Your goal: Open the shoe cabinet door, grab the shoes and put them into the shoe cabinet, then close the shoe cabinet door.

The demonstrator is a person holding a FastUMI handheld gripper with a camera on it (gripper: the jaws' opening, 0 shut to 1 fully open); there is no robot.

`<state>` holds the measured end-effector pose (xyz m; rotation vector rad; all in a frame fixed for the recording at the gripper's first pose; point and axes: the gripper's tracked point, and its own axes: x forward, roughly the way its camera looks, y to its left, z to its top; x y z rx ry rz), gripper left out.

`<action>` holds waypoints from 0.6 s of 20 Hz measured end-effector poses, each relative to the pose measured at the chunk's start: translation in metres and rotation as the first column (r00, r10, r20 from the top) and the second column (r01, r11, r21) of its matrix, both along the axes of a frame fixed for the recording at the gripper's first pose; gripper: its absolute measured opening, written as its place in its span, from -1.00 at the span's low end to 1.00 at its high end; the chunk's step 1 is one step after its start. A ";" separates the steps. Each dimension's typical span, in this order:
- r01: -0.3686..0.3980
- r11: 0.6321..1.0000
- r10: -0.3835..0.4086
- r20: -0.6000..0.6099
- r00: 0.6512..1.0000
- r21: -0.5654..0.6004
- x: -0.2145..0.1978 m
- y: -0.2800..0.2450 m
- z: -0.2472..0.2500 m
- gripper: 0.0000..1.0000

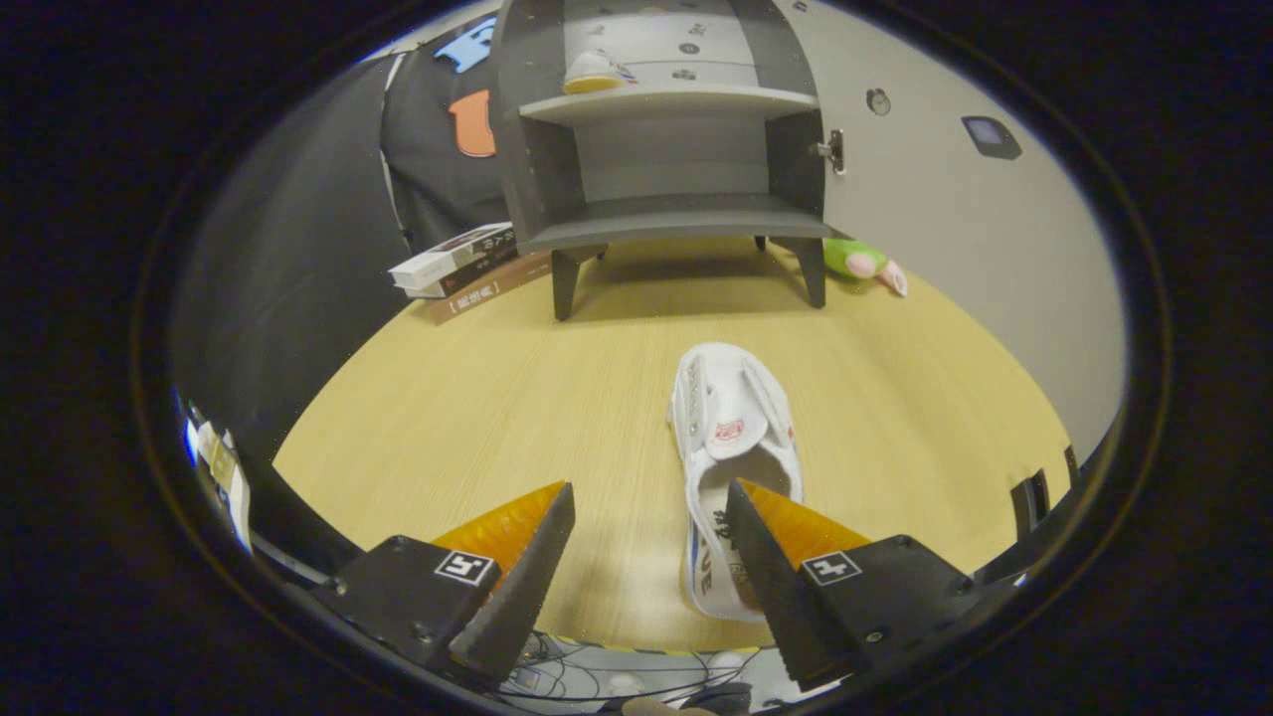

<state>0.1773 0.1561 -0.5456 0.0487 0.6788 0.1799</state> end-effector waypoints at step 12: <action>0.075 0.996 -0.074 -0.033 0.997 0.057 0.063 0.008 -0.016 0.93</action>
